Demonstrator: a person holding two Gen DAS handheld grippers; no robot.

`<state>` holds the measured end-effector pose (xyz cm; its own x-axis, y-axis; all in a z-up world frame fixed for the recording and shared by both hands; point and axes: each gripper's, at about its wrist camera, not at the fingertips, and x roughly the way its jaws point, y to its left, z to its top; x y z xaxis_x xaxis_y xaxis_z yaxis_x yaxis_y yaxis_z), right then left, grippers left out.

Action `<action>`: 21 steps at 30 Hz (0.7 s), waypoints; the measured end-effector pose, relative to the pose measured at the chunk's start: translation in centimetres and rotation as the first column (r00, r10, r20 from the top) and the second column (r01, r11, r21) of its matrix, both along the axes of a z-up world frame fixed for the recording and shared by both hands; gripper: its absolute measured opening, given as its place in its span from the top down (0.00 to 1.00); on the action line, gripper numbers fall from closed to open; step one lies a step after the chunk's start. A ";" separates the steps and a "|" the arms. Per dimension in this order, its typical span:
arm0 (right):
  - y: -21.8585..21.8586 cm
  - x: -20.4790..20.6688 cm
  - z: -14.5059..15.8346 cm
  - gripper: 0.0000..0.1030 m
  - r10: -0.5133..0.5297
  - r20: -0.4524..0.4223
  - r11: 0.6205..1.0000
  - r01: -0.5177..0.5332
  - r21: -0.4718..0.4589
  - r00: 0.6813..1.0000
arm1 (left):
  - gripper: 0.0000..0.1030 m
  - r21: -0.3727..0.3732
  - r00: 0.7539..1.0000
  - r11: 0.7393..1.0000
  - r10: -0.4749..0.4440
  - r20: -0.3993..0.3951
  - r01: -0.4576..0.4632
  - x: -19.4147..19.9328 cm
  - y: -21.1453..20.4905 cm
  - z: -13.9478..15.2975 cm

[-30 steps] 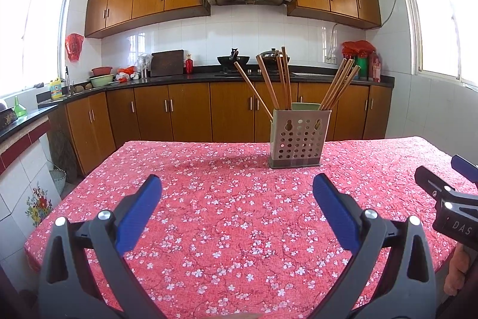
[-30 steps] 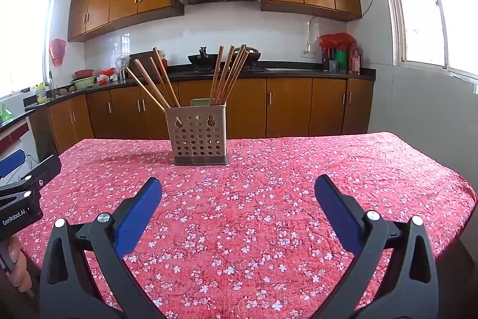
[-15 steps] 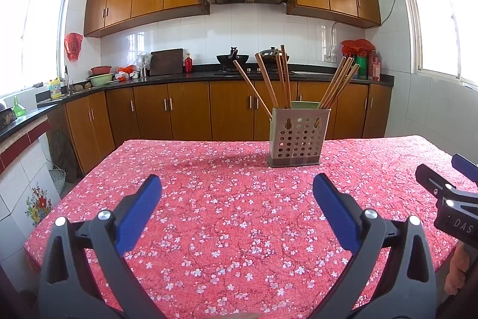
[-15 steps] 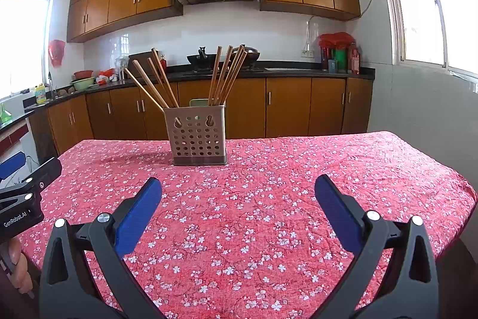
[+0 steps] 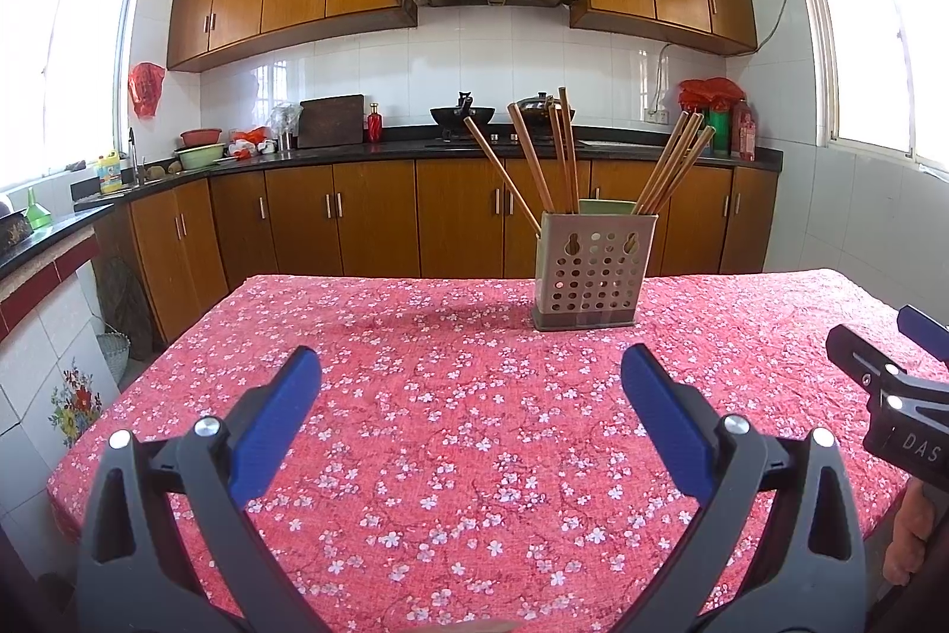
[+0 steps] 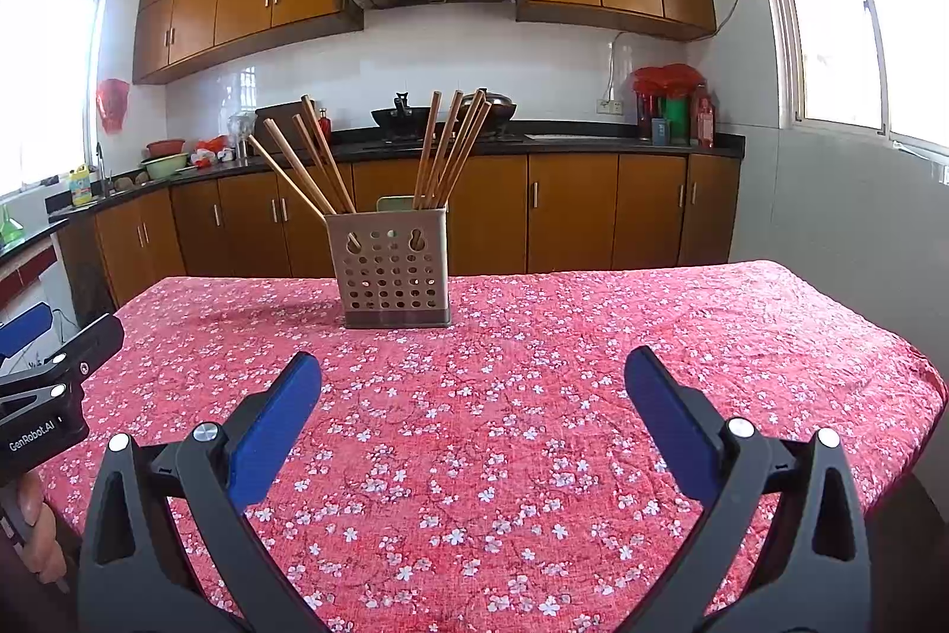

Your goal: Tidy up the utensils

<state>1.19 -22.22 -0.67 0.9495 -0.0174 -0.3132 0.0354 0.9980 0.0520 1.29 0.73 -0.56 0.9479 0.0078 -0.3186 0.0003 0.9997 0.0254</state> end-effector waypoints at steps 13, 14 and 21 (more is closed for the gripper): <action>-0.1 0.0 0.0 0.02 -0.001 0.000 1.000 0.001 0.001 1.000 | 0.04 -0.001 1.000 1.000 0.000 -0.003 0.000 0.0 0.0 -0.1; -0.1 0.0 0.0 0.02 0.000 0.000 1.000 0.000 0.002 1.000 | 0.04 -0.002 1.000 1.000 0.000 -0.003 0.000 0.0 0.0 -0.1; -0.1 0.0 0.0 0.02 -0.001 0.000 1.000 0.001 0.002 1.000 | 0.04 0.000 1.000 1.000 -0.001 -0.004 0.001 0.0 0.0 -0.1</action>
